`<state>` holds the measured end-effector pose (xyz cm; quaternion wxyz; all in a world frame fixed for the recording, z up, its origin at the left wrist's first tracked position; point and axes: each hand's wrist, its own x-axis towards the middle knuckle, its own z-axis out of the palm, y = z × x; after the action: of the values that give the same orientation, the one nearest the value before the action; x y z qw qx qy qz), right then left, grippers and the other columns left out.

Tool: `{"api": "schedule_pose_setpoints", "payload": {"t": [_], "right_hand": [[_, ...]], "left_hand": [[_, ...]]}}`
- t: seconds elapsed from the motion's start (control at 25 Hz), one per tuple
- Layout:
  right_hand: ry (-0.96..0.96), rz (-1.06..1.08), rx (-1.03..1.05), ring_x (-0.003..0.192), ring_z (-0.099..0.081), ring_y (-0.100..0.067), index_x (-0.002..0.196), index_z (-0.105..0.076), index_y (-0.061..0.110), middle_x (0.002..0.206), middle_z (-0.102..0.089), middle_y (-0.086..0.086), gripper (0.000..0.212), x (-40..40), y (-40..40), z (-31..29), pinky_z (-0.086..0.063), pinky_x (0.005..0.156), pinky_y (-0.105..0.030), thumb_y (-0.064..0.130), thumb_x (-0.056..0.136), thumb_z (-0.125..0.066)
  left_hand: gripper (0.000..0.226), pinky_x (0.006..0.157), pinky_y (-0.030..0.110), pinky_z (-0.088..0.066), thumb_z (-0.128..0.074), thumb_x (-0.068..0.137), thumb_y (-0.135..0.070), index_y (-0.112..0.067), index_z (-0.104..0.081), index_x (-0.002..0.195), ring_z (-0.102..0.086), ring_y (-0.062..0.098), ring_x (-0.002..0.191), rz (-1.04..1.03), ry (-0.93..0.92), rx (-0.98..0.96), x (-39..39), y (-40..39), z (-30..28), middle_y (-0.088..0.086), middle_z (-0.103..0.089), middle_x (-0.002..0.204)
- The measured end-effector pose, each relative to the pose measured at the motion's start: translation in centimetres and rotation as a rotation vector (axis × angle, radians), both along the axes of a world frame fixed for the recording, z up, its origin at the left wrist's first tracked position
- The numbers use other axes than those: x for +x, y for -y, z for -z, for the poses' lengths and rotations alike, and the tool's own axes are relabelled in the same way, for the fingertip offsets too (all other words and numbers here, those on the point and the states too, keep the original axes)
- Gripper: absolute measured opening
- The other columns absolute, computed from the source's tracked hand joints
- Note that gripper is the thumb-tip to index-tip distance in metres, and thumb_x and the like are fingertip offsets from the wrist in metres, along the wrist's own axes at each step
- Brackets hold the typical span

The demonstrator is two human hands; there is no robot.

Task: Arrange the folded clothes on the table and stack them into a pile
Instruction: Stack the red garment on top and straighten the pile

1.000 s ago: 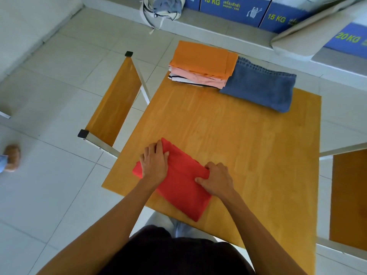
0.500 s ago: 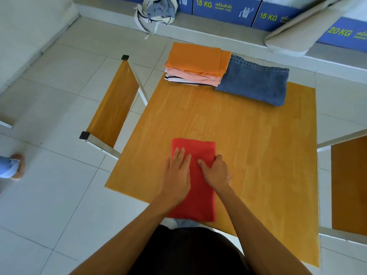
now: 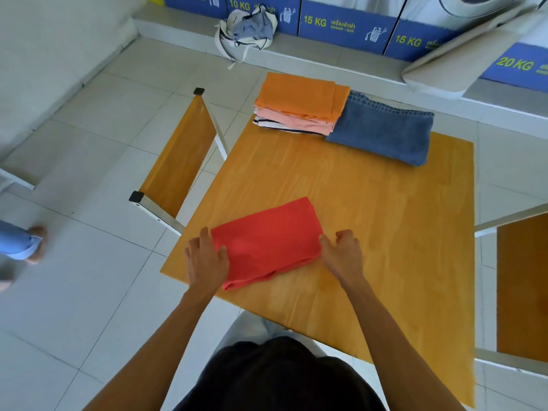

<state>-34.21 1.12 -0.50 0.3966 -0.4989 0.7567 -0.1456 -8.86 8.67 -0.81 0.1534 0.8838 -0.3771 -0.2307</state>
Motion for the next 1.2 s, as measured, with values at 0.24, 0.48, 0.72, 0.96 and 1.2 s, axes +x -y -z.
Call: {"api": "schedule_pose_setpoints", "payload": {"t": [0.24, 0.48, 0.72, 0.96, 1.2], "right_hand": [[-0.134, -0.223, 0.034, 0.131, -0.044, -0.037, 0.142, -0.039, 0.007, 0.141, -0.047, -0.017, 0.087, 3.8, 2.3, 0.5, -0.040, 0.103, -0.051, 0.074, 0.087, -0.043], [-0.079, -0.080, 0.104, 0.107, -0.064, -0.033, 0.112, -0.061, 0.016, 0.113, -0.068, -0.009, 0.078, 3.3, 0.5, 1.6, -0.050, 0.085, -0.042, 0.084, 0.077, -0.045], [0.096, 0.039, -0.019, 0.099, -0.064, -0.028, 0.109, -0.063, 0.013, 0.106, -0.068, -0.008, 0.059, 3.4, 2.1, 1.4, -0.052, 0.090, -0.047, 0.065, 0.094, -0.041], [0.360, 0.257, 0.082, 0.091, -0.061, -0.016, 0.110, -0.049, 0.017, 0.107, -0.063, -0.002, 0.049, 3.7, 9.6, -0.2, -0.051, 0.075, -0.037, 0.063, 0.092, -0.048], [0.460, 0.277, -0.146, 0.082, -0.067, -0.004, 0.108, -0.061, 0.024, 0.099, -0.068, 0.011, 0.054, 4.2, 24.4, -5.8, -0.051, 0.059, -0.023, 0.068, 0.077, -0.067]], "left_hand": [[0.059, 0.090, 0.049, -0.052, -0.051, 0.092, -0.052, -0.005, -0.045, 0.127, -0.056, 0.032, 0.106, -0.331, -0.395, 0.063, -2.3, -1.2, 0.3, 0.013, -0.056, 0.119], [0.073, 0.080, 0.039, -0.049, -0.055, 0.084, -0.065, -0.005, -0.054, 0.126, -0.058, 0.028, 0.102, -0.378, -0.584, 0.040, -0.5, 0.9, 0.6, 0.011, -0.062, 0.118], [0.070, 0.074, 0.034, -0.050, -0.050, 0.085, -0.067, -0.017, -0.053, 0.133, -0.060, 0.020, 0.093, -0.232, -0.580, -0.080, 0.5, 4.9, 0.4, 0.000, -0.064, 0.113], [0.074, 0.078, 0.034, -0.053, -0.041, 0.083, -0.075, -0.023, -0.052, 0.135, -0.062, 0.015, 0.097, -0.114, -0.699, -0.107, 2.4, 14.8, -1.4, -0.003, -0.063, 0.113], [0.043, 0.080, 0.034, -0.055, -0.047, 0.088, -0.067, -0.034, -0.060, 0.112, -0.066, 0.013, 0.098, 0.043, -0.786, -0.272, 4.3, 31.0, -6.9, -0.010, -0.068, 0.107]]}}
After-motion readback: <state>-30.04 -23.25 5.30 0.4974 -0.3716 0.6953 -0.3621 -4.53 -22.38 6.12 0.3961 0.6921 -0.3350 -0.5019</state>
